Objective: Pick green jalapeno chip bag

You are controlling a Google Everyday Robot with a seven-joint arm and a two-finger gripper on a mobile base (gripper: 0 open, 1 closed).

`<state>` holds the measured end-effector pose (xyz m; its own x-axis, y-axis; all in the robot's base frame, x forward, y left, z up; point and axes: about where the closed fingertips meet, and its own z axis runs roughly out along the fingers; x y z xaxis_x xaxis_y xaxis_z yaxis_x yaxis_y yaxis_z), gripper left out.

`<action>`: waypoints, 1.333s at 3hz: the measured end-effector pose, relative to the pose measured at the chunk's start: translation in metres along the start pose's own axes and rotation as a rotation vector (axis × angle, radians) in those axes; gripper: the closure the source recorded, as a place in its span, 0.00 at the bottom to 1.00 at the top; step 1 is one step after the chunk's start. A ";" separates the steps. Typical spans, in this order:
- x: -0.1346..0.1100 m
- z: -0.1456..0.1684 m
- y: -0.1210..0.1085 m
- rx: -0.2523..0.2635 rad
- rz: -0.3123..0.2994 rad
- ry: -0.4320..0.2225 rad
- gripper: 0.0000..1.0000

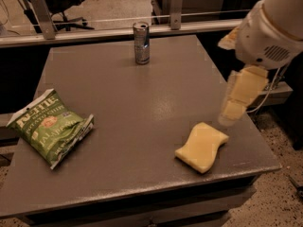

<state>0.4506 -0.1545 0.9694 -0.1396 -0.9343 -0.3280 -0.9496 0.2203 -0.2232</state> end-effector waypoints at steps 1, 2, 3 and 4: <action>-0.079 0.041 0.017 -0.079 -0.059 -0.162 0.00; -0.148 0.088 0.044 -0.199 -0.088 -0.299 0.00; -0.203 0.118 0.075 -0.283 -0.109 -0.391 0.00; -0.244 0.147 0.095 -0.311 -0.112 -0.434 0.00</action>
Offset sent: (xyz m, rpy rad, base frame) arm -0.0010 0.2681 -0.0735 0.4587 0.1977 0.3257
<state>0.4354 0.1357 0.8928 0.0331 -0.7314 -0.6811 -0.9994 -0.0285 -0.0180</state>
